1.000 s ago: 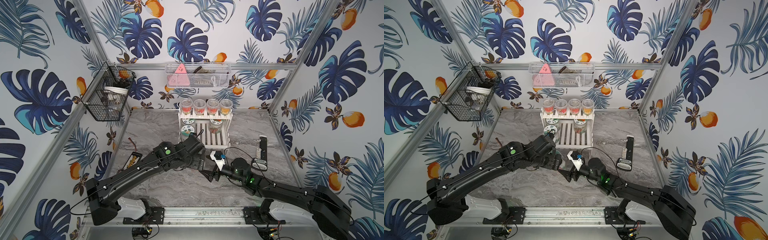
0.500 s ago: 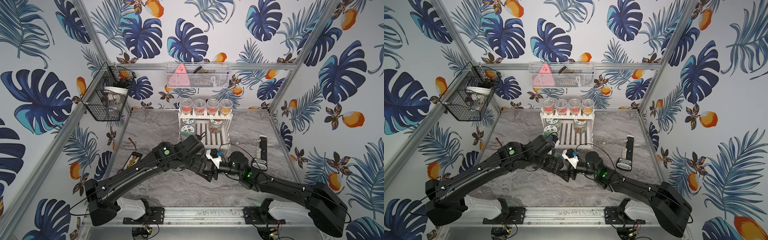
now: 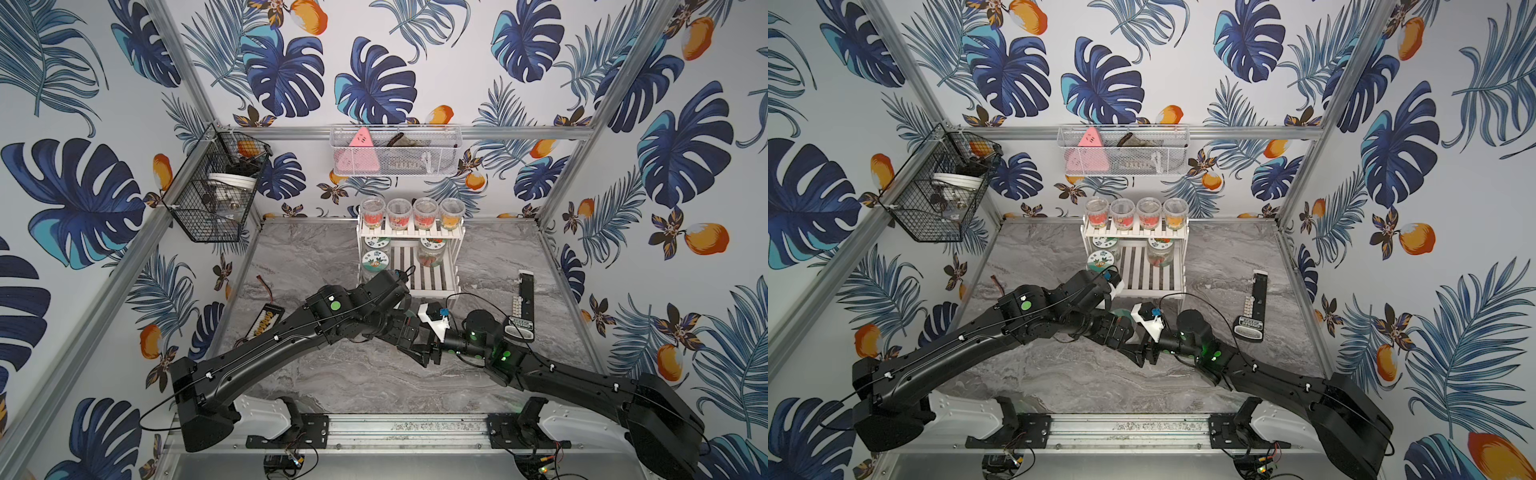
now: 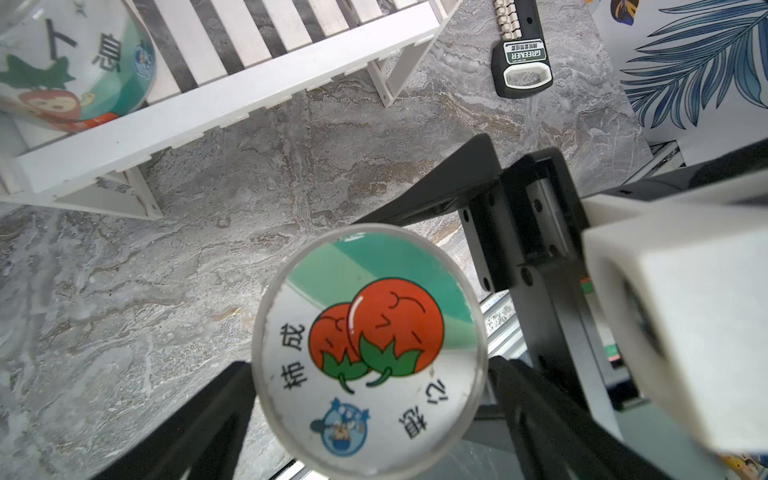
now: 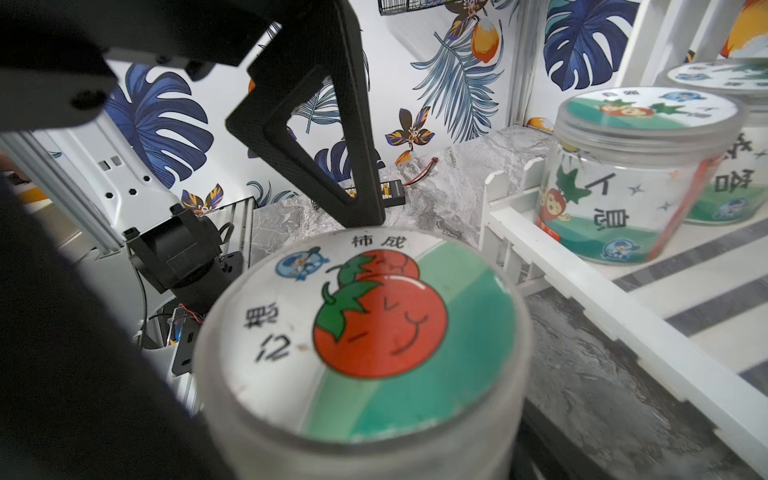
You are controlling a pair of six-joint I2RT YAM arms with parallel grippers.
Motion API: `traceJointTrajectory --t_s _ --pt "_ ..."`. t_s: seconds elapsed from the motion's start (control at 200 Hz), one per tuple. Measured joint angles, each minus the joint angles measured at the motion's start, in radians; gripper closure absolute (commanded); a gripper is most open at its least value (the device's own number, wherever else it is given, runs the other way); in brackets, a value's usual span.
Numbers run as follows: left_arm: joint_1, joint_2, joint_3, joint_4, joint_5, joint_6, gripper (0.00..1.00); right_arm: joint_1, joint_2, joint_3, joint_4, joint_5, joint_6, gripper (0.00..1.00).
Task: Place the seed container on the shelf
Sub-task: Pick up the seed jar at the center of the board, then place the seed jar on the shelf.
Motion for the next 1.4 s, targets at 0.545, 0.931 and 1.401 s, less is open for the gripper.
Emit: traceJointTrajectory --t_s 0.545,0.931,1.401 --pt "0.008 -0.136 -0.068 0.077 -0.161 -0.088 0.01 0.0 -0.07 -0.028 -0.025 0.318 0.051 0.35" --pt "0.163 -0.21 -0.208 0.115 -0.213 -0.179 0.01 0.0 0.084 0.142 -0.069 0.73 0.051 0.35" --pt "0.208 -0.208 -0.253 0.161 -0.127 -0.182 0.02 0.002 0.274 0.318 -0.153 1.012 0.116 0.31"
